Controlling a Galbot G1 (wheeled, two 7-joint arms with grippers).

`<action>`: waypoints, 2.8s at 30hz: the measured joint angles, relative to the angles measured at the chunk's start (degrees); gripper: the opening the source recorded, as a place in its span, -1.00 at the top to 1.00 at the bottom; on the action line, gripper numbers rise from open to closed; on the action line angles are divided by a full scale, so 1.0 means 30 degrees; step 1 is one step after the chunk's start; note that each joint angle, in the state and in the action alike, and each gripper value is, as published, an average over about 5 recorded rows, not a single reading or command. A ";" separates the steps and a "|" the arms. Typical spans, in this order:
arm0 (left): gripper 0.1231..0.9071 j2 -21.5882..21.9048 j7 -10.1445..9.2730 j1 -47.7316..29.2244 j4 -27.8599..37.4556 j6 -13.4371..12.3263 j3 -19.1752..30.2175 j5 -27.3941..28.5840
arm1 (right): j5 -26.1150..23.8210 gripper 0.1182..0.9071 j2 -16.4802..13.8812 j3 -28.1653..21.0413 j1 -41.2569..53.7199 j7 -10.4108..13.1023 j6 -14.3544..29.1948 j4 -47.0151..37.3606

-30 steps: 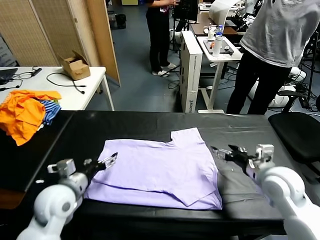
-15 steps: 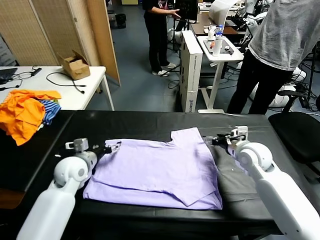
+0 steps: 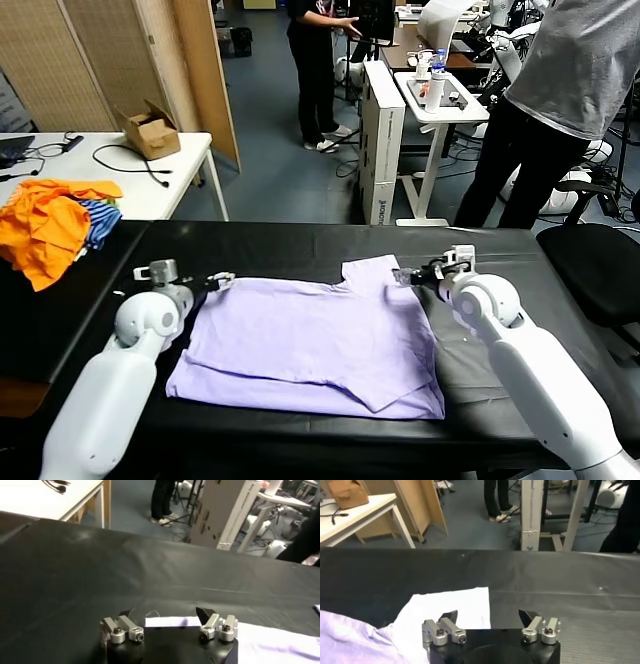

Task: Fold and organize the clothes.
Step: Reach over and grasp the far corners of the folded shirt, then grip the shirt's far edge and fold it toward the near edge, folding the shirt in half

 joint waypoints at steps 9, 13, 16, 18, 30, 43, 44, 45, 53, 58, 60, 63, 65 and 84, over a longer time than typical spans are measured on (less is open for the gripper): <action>-0.81 -0.0037 0.0352 0.0351 -0.0144 -0.0073 -0.0024 0.0289 | -0.0196 -0.49 0.0036 -0.0014 -0.0237 -0.0156 0.0001 -0.0063; -0.63 -0.0033 0.0503 0.0446 -0.0199 -0.0117 -0.0026 0.0455 | -0.0375 -0.28 0.0109 0.0010 -0.0344 -0.0334 0.0020 -0.0187; -0.47 -0.0010 0.0516 0.0517 -0.0271 -0.0125 -0.0026 0.0469 | -0.0467 -0.10 0.0171 0.0043 -0.0385 -0.0432 0.0032 -0.0262; -0.35 0.0022 0.0523 0.0563 -0.0312 -0.0134 -0.0026 0.0472 | -0.0483 0.01 0.0199 0.0073 -0.0385 -0.0494 0.0034 -0.0308; 0.76 0.0227 0.0896 0.0641 -0.0453 -0.0357 -0.0032 0.0512 | -0.0783 0.95 0.0310 0.0281 -0.0663 -0.1139 0.0013 -0.0127; 0.93 0.0240 0.0775 0.1679 -0.2114 -0.0764 -0.0834 0.0424 | -0.0662 0.95 -0.0165 0.1416 -0.1514 -0.1669 0.0611 0.1365; 0.93 0.0278 0.0771 0.1856 -0.2362 -0.0816 -0.0905 0.0431 | -0.0625 0.95 -0.0223 0.1535 -0.1591 -0.1669 0.0681 0.1523; 0.93 0.0314 0.0767 0.2041 -0.2616 -0.0877 -0.0974 0.0445 | -0.0586 0.95 -0.0283 0.1654 -0.1668 -0.1664 0.0735 0.1692; 0.93 0.0603 0.0692 0.3519 -0.4514 -0.1258 -0.1574 0.0479 | -0.0179 0.95 -0.0988 0.2763 -0.2527 -0.1527 0.0780 0.3525; 0.93 0.0755 0.0634 0.4347 -0.5403 -0.1381 -0.1903 0.0540 | 0.0060 0.95 -0.1653 0.3622 -0.3514 -0.1491 0.0718 0.5015; 0.93 0.0840 0.0601 0.4648 -0.5742 -0.1380 -0.2034 0.0548 | 0.0093 0.95 -0.1938 0.3991 -0.4066 -0.1373 0.0674 0.5711; 0.93 0.0982 0.0519 0.5121 -0.6289 -0.1342 -0.2269 0.0572 | 0.0100 0.95 -0.2378 0.4584 -0.5123 -0.1165 0.0559 0.6893; 0.93 0.1063 0.0486 0.5448 -0.6674 -0.1313 -0.2443 0.0602 | 0.0078 0.95 -0.2679 0.5018 -0.6003 -0.1097 0.0440 0.7726; 0.93 0.0736 0.0517 0.9537 -0.9068 -0.1209 -0.4413 0.1171 | -0.0343 0.95 -0.3803 0.6568 -1.2635 0.0290 -0.0002 1.2860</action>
